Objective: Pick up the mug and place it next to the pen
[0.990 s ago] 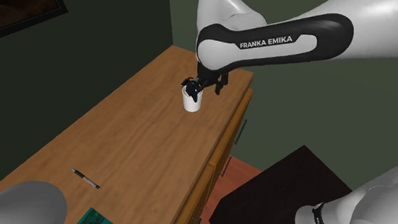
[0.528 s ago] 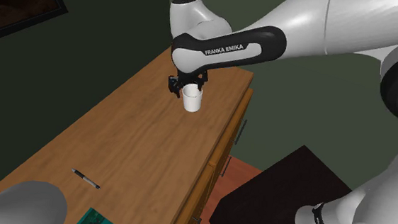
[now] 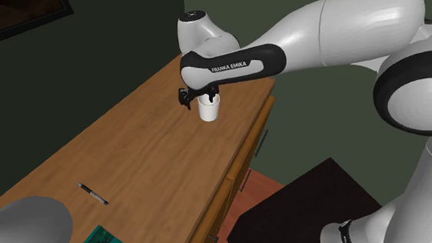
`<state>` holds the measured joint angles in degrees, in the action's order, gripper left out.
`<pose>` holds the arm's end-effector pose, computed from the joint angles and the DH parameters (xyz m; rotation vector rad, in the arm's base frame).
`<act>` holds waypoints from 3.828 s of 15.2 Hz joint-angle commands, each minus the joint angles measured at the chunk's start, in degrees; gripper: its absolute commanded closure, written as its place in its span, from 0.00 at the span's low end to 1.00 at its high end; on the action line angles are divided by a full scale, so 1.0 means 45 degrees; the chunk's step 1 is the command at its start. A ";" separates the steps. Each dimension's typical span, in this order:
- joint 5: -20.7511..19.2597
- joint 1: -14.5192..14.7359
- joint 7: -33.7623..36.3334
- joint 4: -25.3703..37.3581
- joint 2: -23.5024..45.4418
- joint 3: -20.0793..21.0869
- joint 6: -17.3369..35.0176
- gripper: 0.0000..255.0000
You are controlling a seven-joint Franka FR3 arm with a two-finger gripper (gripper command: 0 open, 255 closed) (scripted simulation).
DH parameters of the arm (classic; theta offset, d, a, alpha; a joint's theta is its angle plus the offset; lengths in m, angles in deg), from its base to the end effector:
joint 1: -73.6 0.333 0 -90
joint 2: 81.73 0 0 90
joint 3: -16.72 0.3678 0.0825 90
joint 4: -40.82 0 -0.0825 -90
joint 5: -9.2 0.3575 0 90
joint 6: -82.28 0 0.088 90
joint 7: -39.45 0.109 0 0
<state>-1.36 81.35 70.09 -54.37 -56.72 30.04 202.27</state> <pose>0.6342 0.2102 0.4199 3.0857 -0.1498 0.0567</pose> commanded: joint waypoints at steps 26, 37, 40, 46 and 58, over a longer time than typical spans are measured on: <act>0.0106 -0.0026 -0.0126 0.0458 -0.0244 0.0040 -0.0683 1.00; 0.0304 -0.0021 -0.0336 0.1661 -0.0721 0.0123 -0.2340 1.00; 0.0340 -0.0009 -0.0386 0.2068 -0.0795 0.0139 -0.2816 1.00; 0.0388 0.0034 -0.0476 0.2998 -0.0863 0.0164 -0.3806 1.00; 0.0375 0.1066 0.1000 0.3098 -0.1473 0.0695 -0.4637 1.00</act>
<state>0.30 85.35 73.20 -39.60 -62.60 32.72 181.41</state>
